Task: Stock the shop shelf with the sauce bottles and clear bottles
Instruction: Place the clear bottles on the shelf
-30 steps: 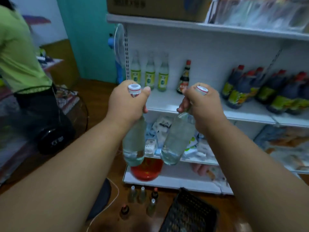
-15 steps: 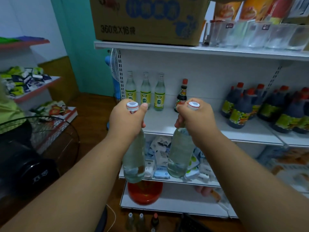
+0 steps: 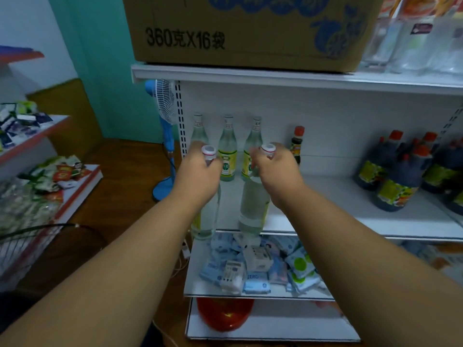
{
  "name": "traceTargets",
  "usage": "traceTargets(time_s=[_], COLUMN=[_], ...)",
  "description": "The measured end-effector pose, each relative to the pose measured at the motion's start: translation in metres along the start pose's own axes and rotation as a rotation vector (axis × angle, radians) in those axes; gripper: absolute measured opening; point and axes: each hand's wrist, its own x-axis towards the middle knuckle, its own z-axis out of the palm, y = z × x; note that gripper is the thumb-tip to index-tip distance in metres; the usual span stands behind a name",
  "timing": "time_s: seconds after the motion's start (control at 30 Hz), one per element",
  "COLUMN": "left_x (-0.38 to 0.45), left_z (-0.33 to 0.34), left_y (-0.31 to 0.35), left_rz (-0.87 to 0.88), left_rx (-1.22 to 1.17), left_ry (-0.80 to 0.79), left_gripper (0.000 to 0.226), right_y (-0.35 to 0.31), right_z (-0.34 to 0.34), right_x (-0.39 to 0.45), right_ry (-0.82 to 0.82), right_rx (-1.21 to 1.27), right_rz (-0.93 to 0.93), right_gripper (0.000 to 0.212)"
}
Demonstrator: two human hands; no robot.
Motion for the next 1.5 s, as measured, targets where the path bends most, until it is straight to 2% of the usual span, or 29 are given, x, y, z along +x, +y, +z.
traceTargets(time_s=[0.07, 0.2, 0.33, 0.47, 0.7, 0.8, 0.9, 1.03, 1.13, 1.27, 1.4, 1.5], left_x=[0.017, 0.046, 0.06, 0.067, 0.082, 0.086, 0.085, 0.069, 0.068, 0.077, 0.093, 0.092], left_z=[0.004, 0.011, 0.021, 0.027, 0.031, 0.031, 0.03, 0.024, 0.017, 0.024, 0.032, 0.034], left_y=[-0.011, -0.029, -0.051, -0.068, -0.084, -0.084, -0.09, -0.108, -0.115, -0.122, -0.128, -0.142], left_rz=[0.039, 0.068, 0.1, 0.191, 0.197, 0.138, 0.045, 0.018, -0.028, 0.016, -0.034, -0.051], left_rx=[0.044, 0.159, 0.058, 0.005, -0.058, -0.076, -0.043, -0.119, -0.146, -0.112, -0.119, -0.106], left_ry=[-0.007, 0.011, 0.076, 0.153, 0.219, 0.212, 0.091, -0.098, -0.205, -0.164, -0.093, -0.101], left_gripper=[0.014, 0.026, 0.028, 0.025, 0.027, 0.024, 0.021, 0.037, 0.043, 0.049, 0.059, 0.073], right_y=[0.005, 0.015, 0.019, 0.025, 0.039, 0.044, 0.054, 0.078, 0.093, 0.094, 0.095, 0.107], right_z=[0.014, 0.034, 0.05, 0.065, 0.077, 0.076, 0.069, 0.06, 0.057, 0.06, 0.071, 0.071], right_x=[0.013, 0.035, 0.047, 0.057, 0.07, 0.075, 0.074, 0.064, 0.065, 0.073, 0.087, 0.086], right_ry=[0.024, 0.037, 0.028, 0.005, -0.039, -0.05, -0.084, -0.211, -0.268, -0.218, -0.122, -0.176], right_rx=[-0.003, -0.125, -0.128, -0.057, -0.072, -0.112, -0.177, -0.245, -0.275, -0.291, -0.339, -0.334], right_rz=[0.0, 0.025, 0.077, 0.098, 0.035, -0.024, -0.076, -0.066, -0.07, -0.105, -0.102, -0.07], right_gripper=[0.034, 0.034, 0.03, 0.007, 0.012, 0.012, 0.019, 0.045, 0.054, 0.06, 0.062, 0.076])
